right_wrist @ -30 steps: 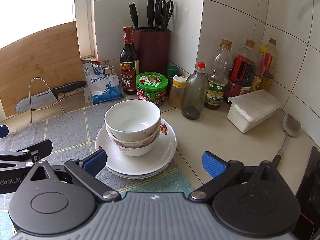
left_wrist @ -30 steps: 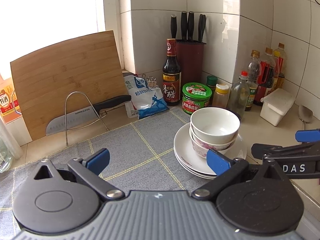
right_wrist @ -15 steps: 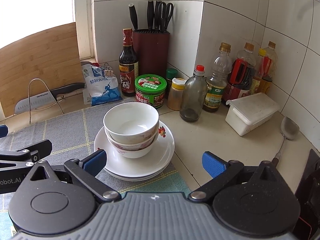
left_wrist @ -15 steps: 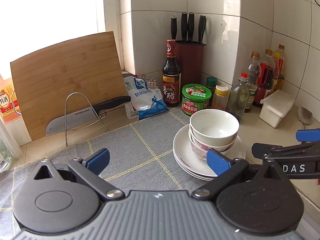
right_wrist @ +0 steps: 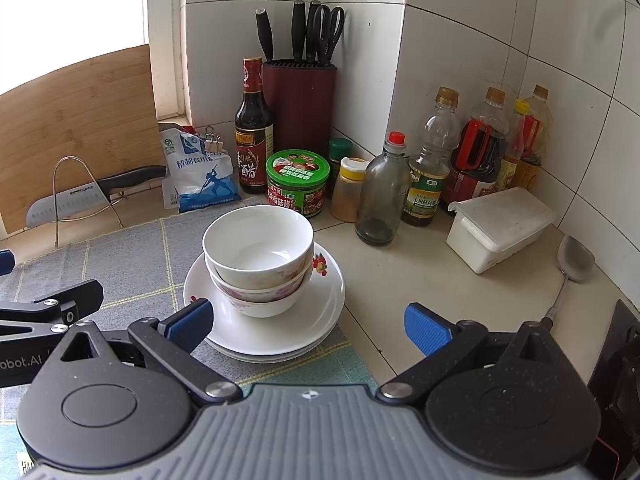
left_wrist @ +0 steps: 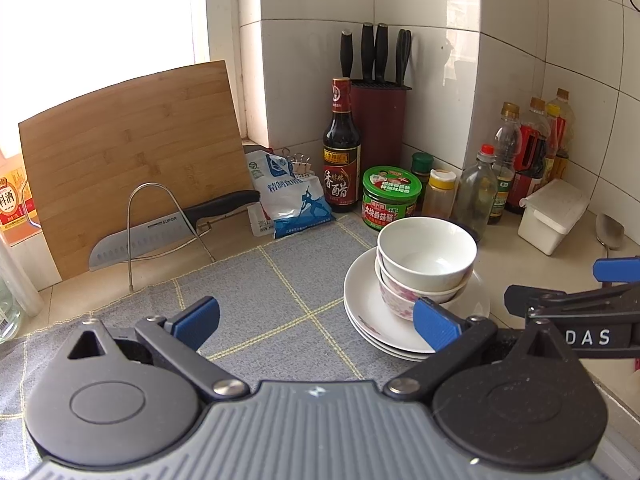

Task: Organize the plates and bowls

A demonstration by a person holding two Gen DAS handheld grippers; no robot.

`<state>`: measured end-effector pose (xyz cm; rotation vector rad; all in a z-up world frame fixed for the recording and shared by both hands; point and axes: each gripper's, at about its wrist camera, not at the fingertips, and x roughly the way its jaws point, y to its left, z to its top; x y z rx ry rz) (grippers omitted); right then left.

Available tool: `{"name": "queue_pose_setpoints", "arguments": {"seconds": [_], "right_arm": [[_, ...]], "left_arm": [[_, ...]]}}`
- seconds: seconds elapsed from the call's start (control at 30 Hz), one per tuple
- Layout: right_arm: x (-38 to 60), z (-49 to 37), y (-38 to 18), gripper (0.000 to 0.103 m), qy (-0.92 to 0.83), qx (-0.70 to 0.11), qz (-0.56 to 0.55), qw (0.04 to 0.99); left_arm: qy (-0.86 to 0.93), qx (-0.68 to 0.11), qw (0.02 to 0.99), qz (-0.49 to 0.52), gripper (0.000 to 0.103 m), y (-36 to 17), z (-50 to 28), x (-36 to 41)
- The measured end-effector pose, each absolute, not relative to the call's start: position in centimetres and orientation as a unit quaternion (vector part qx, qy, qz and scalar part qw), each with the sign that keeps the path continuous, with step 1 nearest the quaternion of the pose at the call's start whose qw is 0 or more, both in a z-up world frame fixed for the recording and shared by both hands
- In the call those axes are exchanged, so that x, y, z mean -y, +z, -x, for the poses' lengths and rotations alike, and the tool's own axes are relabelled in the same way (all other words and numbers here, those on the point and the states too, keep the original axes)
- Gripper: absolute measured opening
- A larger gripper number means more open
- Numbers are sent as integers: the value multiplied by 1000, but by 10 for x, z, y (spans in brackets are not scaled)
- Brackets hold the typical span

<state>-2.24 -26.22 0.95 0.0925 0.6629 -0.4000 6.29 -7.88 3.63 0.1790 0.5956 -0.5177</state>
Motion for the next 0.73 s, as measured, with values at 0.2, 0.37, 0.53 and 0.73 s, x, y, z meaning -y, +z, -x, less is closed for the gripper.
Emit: {"name": "queue_pose_setpoints", "arguments": {"seconds": [0.2, 0.37, 0.53, 0.73], "right_arm": [[264, 22, 10, 103, -198, -323, -44, 924], [264, 23, 10, 103, -199, -324, -45, 924], [265, 23, 11, 103, -200, -324, -45, 924], [265, 22, 11, 103, -202, -323, -44, 923]], "left_arm": [[-254, -291, 919, -86, 102, 36, -64, 80], [-253, -291, 919, -87, 102, 35, -64, 82], [-252, -291, 919, -87, 102, 36, -64, 84], [-253, -292, 918, -86, 102, 35, -66, 86]]}}
